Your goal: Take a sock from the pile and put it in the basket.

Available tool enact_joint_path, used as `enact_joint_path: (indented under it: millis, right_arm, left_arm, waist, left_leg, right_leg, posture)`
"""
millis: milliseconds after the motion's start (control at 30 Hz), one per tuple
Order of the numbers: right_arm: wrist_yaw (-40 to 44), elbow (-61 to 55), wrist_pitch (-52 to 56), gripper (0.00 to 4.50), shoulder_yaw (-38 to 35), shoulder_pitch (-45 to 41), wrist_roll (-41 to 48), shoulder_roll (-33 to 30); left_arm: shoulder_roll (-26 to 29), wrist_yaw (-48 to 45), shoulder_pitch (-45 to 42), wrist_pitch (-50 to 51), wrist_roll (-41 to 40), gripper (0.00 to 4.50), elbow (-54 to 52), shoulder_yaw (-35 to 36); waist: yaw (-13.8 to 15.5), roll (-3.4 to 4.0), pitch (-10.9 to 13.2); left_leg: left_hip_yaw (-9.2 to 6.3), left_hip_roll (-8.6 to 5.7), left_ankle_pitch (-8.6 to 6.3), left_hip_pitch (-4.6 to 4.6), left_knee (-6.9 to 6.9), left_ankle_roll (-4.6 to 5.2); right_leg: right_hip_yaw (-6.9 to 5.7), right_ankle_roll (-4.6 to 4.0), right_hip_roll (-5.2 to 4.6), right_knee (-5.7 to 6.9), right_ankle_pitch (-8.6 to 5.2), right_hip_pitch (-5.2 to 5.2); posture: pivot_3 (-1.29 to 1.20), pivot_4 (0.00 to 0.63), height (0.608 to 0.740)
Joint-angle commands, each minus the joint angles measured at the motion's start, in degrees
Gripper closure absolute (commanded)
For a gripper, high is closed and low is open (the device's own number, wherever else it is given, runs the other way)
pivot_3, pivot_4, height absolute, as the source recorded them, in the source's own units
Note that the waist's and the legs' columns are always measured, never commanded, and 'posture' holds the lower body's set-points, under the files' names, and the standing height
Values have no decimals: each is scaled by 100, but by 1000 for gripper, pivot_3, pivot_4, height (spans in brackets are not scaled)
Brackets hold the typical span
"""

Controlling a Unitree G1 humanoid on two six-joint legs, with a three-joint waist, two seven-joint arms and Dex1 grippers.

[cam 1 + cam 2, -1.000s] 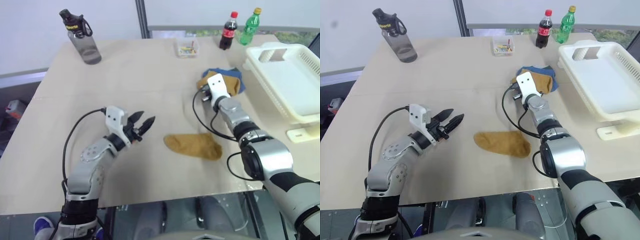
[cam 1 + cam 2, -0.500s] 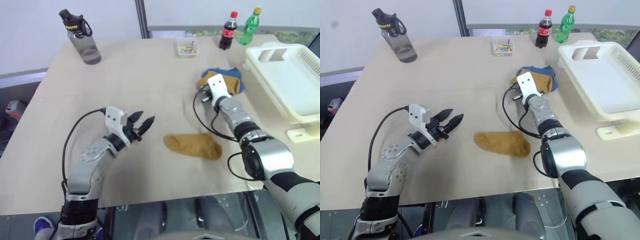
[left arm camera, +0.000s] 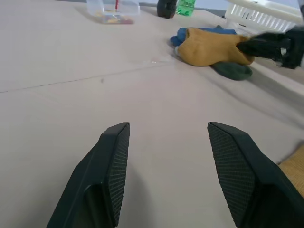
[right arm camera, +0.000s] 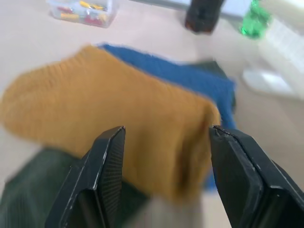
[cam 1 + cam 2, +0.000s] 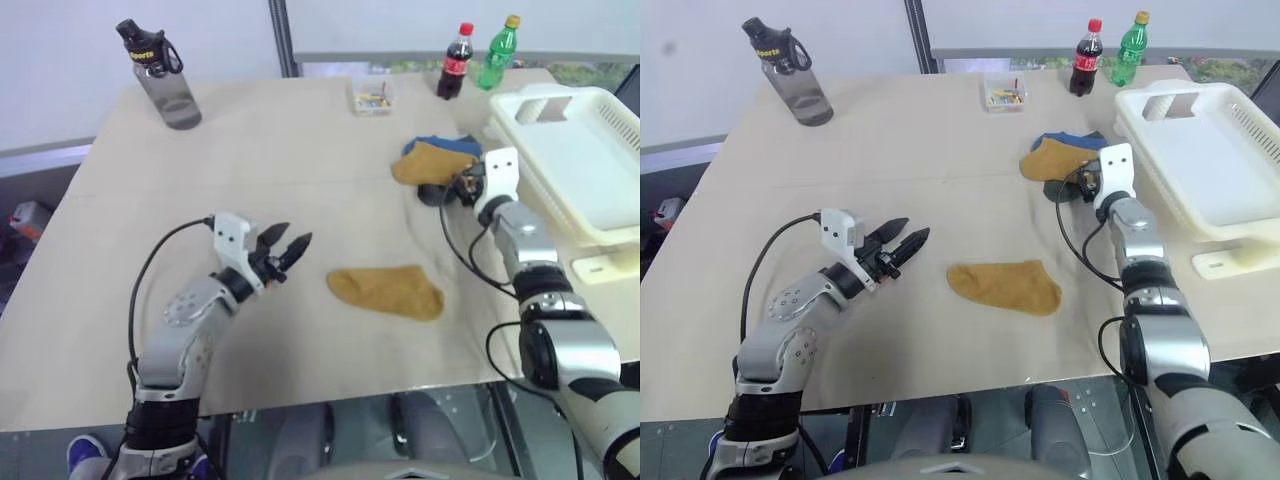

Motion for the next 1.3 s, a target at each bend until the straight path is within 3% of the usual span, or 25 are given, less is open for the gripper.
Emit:
enact_joint_path:
  millis: [33,400,533,633,867,1000,1100,1300]
  right_arm:
    - [-73,-609,321,1630,-154,113,168,-123]
    - [-136,362,123,1630,-311,-408,323,-149]
    - [-144,911,-105,2869,-294,-613,291,-156]
    - [-140,1235,-250,4425,-309,-714,293,-185]
    - [-34,1331,-306,4472,-355,-748,403,-220]
    - [294,421,477,4472,-632,-562,1025,-18]
    - [243,-1421,2239,4472,-981,-111,2193,407]
    - [-1218,-4613,5325,4472,-1456,828,4536,1528]
  left_arm:
    - [17,-153,-162,-130,-26,1729,0,-41]
    - [70,-355,-396,-157,30,1729,232,-8]
    - [72,-371,-419,-171,45,1729,248,2]
    - [84,-379,-428,-185,47,1729,269,17]
    - [105,-381,-426,-188,42,1729,273,24]
    - [101,-391,-450,-184,36,1729,309,6]
    - [90,-401,-480,-157,13,1729,338,6]
    - [63,-458,-554,-117,-29,1729,443,-42]
  waist:
    - [-2,0,0]
    - [-2,0,0]
    - [-2,0,0]
    - [-3,0,0]
    - [-3,0,0]
    - [-7,0,0]
    - [-2,0,0]
    - [49,2,-1]
  left_leg:
    - [2,-1,0,2,0,0]
    - [8,-10,1,5,2,-1]
    - [8,-10,4,4,2,-5]
    - [8,-10,4,4,2,-5]
    - [8,-9,4,3,2,-5]
    - [8,-8,3,3,2,-4]
    - [5,5,1,4,2,-1]
    - [-9,9,-1,-5,4,2]
  right_leg:
    - [1,0,0,2,0,0]
    - [5,0,5,1,0,0]
    - [5,0,5,1,0,0]
    - [5,0,5,0,0,1]
    - [5,0,5,0,0,0]
    - [6,0,5,1,0,0]
    - [4,0,7,3,0,0]
    - [-7,-1,-1,6,0,-1]
  posture:
    - [0,150,740]
    - [0,150,740]
    - [0,150,740]
    - [0,150,740]
    - [0,150,740]
    - [0,150,740]
    - [0,150,740]
    - [0,150,740]
